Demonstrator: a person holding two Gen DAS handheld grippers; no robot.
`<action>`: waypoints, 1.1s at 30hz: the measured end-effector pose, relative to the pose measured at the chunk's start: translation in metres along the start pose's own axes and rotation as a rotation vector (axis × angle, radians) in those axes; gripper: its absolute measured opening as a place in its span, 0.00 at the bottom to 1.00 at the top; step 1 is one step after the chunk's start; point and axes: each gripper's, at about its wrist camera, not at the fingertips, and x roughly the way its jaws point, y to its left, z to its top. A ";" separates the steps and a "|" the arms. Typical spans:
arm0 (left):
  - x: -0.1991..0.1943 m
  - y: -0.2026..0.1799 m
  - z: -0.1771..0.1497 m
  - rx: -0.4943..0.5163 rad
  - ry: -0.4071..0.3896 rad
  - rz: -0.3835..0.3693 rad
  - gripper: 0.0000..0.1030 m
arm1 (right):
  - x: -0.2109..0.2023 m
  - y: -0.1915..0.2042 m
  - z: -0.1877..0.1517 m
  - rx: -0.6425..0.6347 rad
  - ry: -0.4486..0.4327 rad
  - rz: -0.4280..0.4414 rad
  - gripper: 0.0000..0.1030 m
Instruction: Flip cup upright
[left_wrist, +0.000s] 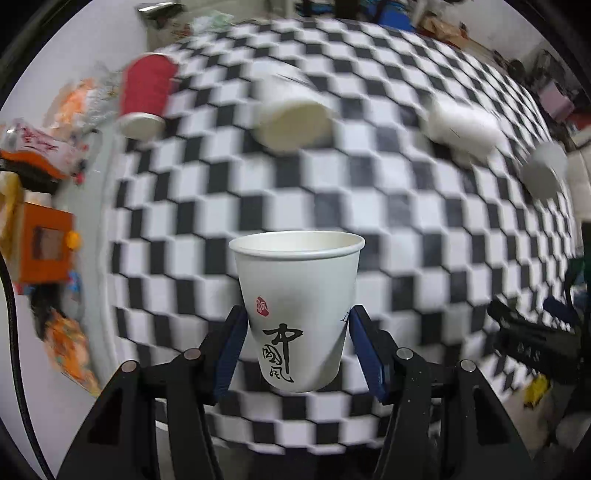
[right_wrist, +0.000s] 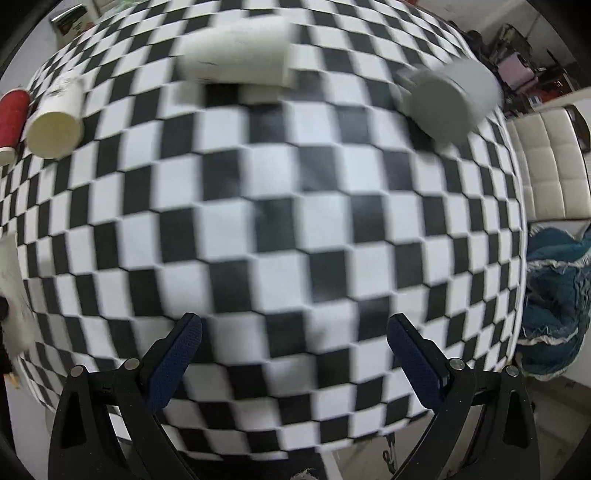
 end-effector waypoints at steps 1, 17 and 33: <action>0.005 -0.016 -0.005 0.009 0.018 -0.024 0.52 | 0.003 -0.013 0.001 0.011 0.002 -0.002 0.98; 0.052 -0.125 0.014 0.035 0.103 -0.015 0.54 | 0.059 -0.131 -0.009 0.167 0.041 -0.029 0.98; 0.049 -0.139 0.038 0.030 0.113 0.017 0.66 | 0.080 -0.156 -0.007 0.162 0.049 0.008 0.98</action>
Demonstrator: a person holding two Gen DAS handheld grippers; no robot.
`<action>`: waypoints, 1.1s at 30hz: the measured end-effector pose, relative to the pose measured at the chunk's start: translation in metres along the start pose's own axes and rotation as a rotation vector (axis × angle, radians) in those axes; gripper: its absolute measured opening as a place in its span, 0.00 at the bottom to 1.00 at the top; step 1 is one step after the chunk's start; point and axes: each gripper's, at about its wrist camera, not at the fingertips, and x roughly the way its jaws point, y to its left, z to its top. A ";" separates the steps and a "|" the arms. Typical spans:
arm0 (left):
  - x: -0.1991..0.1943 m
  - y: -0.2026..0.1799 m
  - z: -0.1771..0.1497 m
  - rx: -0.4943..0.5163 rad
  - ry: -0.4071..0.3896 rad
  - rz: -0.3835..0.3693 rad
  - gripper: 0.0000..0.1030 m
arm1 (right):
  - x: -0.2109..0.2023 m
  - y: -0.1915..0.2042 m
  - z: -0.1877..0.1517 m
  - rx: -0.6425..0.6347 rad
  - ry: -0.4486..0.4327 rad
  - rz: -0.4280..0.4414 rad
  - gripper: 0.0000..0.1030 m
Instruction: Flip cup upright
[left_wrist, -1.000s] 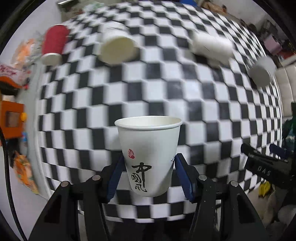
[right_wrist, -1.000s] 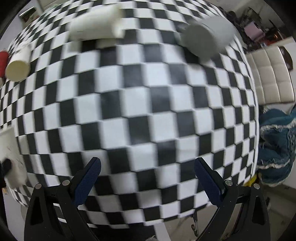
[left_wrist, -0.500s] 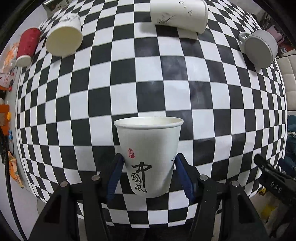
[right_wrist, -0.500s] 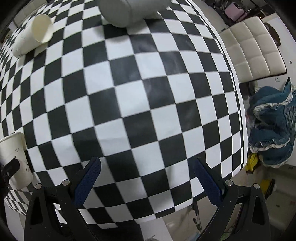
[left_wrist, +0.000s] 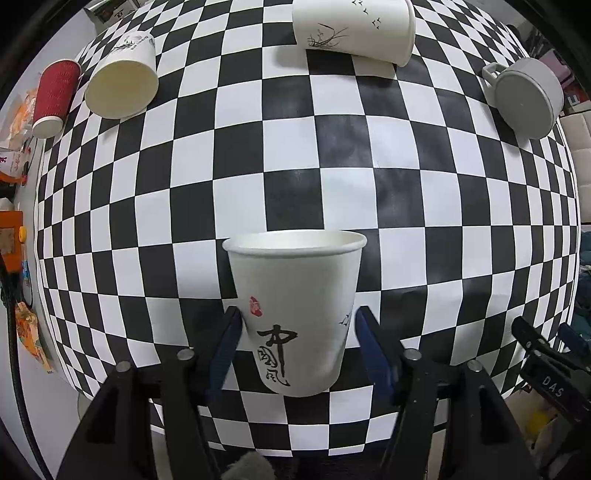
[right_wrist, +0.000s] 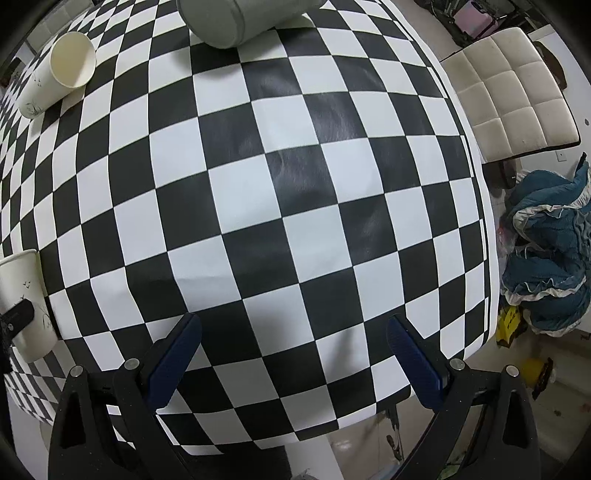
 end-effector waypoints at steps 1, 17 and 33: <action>-0.001 -0.001 0.000 0.001 -0.003 0.003 0.74 | 0.000 -0.002 0.001 0.000 -0.002 0.001 0.98; -0.025 -0.012 -0.017 -0.013 -0.072 0.033 0.94 | -0.006 -0.012 0.007 0.002 -0.021 0.021 0.98; -0.133 0.117 -0.080 -0.150 -0.394 0.105 1.00 | -0.067 0.066 -0.002 -0.153 -0.082 0.235 0.98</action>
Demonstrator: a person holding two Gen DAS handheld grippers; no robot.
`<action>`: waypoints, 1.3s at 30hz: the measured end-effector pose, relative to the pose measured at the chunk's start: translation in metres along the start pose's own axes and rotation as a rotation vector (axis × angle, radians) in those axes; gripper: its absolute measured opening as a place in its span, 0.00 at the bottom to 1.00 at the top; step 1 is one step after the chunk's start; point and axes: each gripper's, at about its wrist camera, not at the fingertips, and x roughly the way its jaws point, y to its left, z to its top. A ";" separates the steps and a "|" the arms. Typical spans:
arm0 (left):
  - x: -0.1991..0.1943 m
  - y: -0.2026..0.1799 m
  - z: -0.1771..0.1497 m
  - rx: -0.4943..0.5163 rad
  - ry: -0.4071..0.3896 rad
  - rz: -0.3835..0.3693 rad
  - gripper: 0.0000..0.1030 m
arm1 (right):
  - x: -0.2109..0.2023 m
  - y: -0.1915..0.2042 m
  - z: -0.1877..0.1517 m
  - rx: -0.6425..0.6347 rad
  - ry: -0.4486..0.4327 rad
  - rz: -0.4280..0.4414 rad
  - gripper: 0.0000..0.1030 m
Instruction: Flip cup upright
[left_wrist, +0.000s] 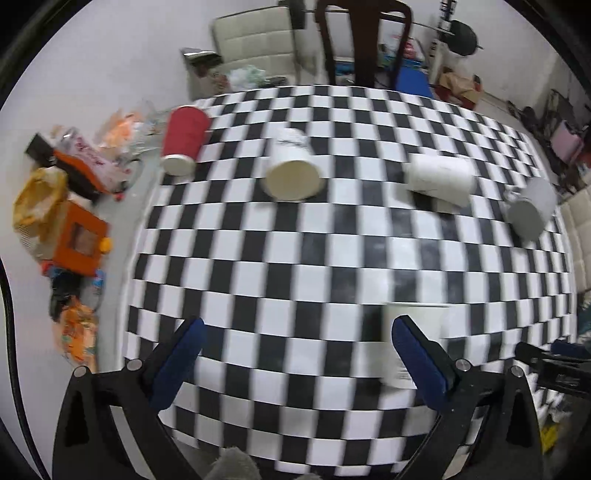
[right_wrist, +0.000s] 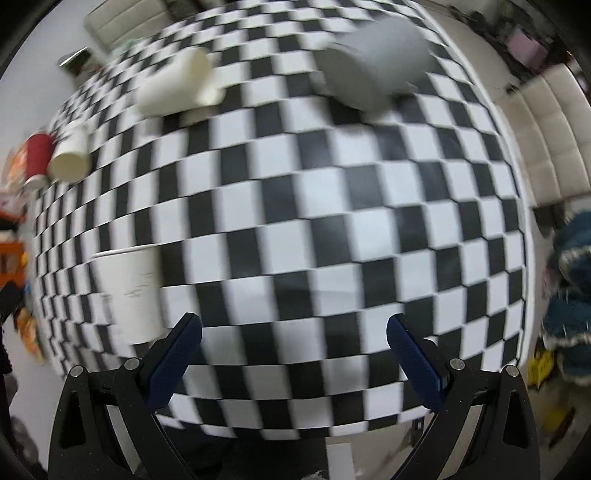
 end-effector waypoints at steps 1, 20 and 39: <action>0.003 0.007 -0.003 -0.001 0.010 0.018 1.00 | -0.002 0.011 0.001 -0.020 0.001 0.009 0.98; 0.140 0.052 -0.035 0.015 0.274 0.066 1.00 | 0.051 0.159 0.021 -0.126 0.148 0.000 0.79; 0.151 0.074 -0.020 -0.036 0.361 0.009 1.00 | 0.034 0.145 0.006 -0.050 -0.004 0.066 0.59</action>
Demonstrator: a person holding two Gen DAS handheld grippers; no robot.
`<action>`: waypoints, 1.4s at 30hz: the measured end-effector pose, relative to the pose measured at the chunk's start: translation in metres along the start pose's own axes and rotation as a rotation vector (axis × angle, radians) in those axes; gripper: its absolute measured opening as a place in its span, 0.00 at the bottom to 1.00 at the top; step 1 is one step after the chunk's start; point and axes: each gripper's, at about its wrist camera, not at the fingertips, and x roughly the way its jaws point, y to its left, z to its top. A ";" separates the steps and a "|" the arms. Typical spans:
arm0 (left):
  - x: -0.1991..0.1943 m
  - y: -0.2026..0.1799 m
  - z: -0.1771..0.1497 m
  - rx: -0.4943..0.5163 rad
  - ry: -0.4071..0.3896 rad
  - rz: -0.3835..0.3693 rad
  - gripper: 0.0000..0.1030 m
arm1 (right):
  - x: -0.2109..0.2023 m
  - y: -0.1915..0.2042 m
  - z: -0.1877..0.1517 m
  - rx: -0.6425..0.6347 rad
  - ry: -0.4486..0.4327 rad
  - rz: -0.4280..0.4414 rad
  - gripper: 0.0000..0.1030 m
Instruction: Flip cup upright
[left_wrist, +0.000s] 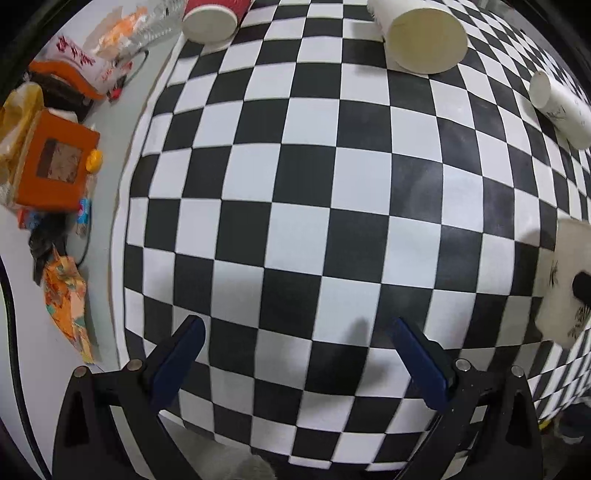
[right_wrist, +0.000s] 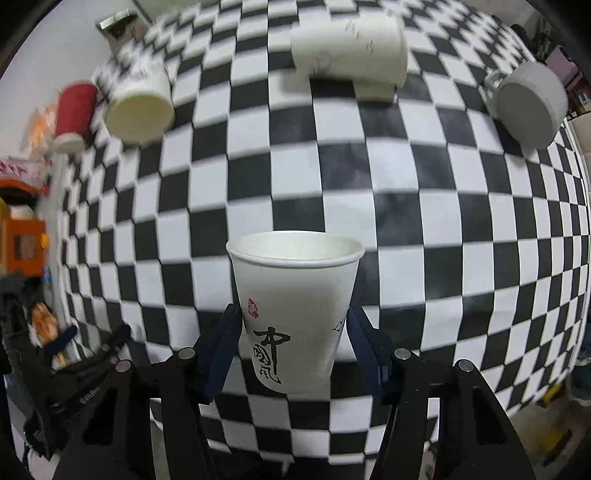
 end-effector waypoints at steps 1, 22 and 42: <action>0.001 0.002 0.003 -0.008 0.011 -0.011 1.00 | -0.004 -0.001 0.001 0.005 -0.029 0.011 0.59; -0.008 -0.022 0.012 0.044 -0.038 0.038 1.00 | -0.008 0.022 -0.007 -0.103 -0.543 -0.031 0.60; -0.126 -0.032 -0.047 0.143 -0.220 -0.022 1.00 | -0.086 -0.018 -0.080 -0.055 -0.393 -0.155 1.00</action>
